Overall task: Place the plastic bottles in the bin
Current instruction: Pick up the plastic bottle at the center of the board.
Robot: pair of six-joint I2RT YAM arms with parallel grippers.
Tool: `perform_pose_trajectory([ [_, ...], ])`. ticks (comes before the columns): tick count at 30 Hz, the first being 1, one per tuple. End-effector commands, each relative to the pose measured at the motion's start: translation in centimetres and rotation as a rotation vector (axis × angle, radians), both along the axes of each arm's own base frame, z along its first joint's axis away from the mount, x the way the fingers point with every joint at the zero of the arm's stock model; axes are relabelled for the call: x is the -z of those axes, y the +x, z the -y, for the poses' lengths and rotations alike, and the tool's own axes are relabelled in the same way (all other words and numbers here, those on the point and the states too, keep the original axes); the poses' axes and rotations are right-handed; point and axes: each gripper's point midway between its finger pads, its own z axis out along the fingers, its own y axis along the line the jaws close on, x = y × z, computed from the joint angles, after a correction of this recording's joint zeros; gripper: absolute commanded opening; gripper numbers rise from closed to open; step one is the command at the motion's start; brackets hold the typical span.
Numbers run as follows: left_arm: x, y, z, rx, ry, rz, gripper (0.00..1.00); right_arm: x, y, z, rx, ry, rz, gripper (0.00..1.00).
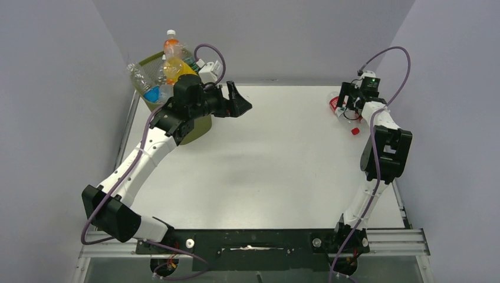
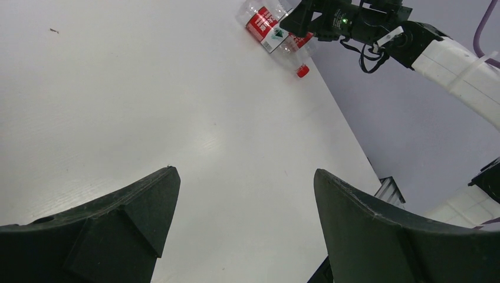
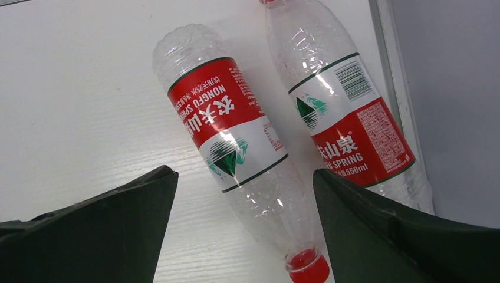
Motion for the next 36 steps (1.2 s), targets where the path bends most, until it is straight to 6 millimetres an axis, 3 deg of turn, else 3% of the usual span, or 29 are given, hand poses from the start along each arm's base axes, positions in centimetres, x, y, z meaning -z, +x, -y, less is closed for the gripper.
perform_pose_trajectory([
  [1, -2.1, 0.3, 0.7, 0.029, -0.022, 0.058, 0.85, -1.6, 2.3, -0.1, -0.042, 0.024, 0.092, 0.88],
  [11, -2.2, 0.2, 0.6, 0.027, -0.011, 0.055, 0.85, -0.3, 3.5, -1.0, -0.067, 0.088, 0.093, 0.88],
  [36, -2.6, 0.1, 0.4, 0.022, -0.007, 0.061, 0.85, 5.2, 1.4, -2.3, -0.048, 0.091, -0.043, 0.84],
])
